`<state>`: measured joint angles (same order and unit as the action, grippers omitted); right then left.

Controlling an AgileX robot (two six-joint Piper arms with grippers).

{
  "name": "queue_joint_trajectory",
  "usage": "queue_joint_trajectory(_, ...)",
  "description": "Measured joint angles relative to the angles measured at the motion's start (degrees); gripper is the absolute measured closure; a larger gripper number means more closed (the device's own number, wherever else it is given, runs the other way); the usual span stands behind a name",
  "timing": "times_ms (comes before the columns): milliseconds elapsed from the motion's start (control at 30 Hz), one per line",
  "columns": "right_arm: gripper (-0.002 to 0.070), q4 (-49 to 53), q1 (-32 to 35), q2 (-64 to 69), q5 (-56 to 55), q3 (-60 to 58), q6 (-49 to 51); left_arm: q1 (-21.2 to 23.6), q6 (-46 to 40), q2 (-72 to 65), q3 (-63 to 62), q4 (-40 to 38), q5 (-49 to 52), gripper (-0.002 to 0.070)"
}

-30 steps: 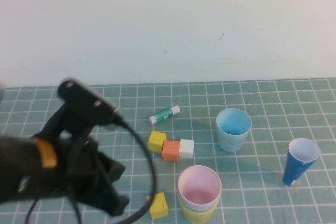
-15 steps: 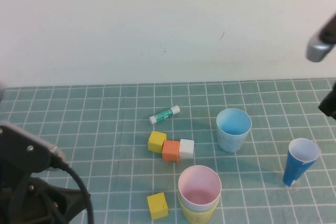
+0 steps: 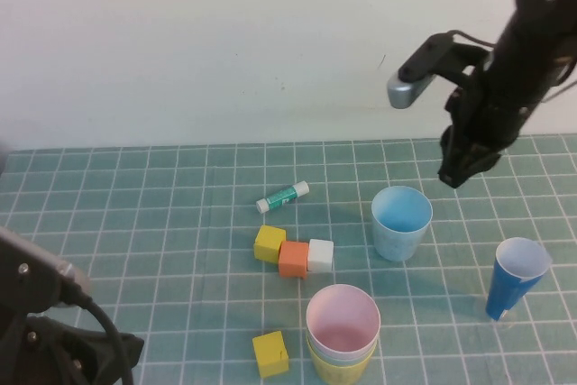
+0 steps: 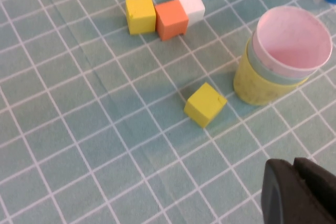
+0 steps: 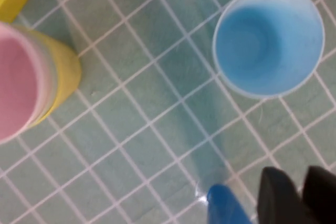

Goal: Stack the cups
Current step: Pick up the blue cup, then place the blue cup on the pink cup

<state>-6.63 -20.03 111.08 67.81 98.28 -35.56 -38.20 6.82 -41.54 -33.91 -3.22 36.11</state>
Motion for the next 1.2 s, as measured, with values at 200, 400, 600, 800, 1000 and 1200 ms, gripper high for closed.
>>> queue_joint_trajectory(200, 0.0225, 0.0, 0.0, 12.4, 1.1, 11.0, 2.3, 0.0, 0.0, 0.0, 0.2, 0.0, 1.1, 0.0673)
queue_joint_trajectory(400, 0.012, 0.5, 0.0, 23.2, 1.3, 19.2, 5.8, 0.0, 0.0, 0.0, 0.2, 0.9, 1.5, 0.0673)
queue_joint_trajectory(600, 0.0119, 1.4, 0.0, 30.0, -0.7, 23.3, 8.9, 0.0, 0.0, 0.0, 0.2, 1.3, 1.5, 0.0674)
queue_joint_trajectory(800, 0.0259, 2.2, 0.0, 32.7, -2.5, 23.5, 10.2, 0.0, 0.0, 0.0, 0.2, 1.3, 1.5, 0.0675)
queue_joint_trajectory(1000, 0.0628, 2.3, 0.0, 32.4, 1.2, 27.1, 10.4, 0.0, 0.0, 0.0, 0.2, 1.3, 1.6, 0.0675)
queue_joint_trajectory(1200, 0.0659, 2.5, 0.0, 23.3, 2.1, 27.5, 9.7, 0.0, 0.0, 0.0, 0.2, 1.5, 1.6, 0.0676)
